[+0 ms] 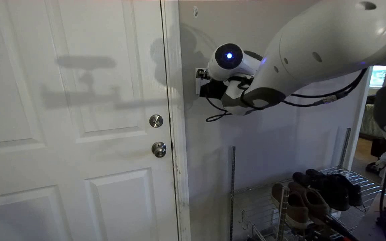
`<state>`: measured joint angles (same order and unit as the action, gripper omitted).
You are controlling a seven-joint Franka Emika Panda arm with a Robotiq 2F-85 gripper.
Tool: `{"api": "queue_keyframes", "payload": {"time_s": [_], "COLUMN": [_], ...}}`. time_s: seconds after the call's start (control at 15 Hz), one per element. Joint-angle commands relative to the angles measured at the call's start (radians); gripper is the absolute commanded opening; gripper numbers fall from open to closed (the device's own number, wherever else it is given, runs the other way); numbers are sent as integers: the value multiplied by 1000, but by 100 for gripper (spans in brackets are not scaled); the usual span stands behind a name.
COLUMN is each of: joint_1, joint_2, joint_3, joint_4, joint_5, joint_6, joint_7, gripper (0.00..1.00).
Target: Turn on the light switch on the wall
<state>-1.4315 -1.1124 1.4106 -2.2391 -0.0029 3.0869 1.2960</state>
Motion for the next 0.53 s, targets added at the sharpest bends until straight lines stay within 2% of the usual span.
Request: {"api": "queue_keyframes", "payload": {"time_s": [0.0, 0.47], "joint_1": [-44, -112], "joint_2": [-1, -8], "joint_3": [13, 33], "joint_4": [26, 105], "joint_5": [51, 71], "joint_6": [21, 6], "joint_7": [-54, -53], "gripper": [100, 100]}}
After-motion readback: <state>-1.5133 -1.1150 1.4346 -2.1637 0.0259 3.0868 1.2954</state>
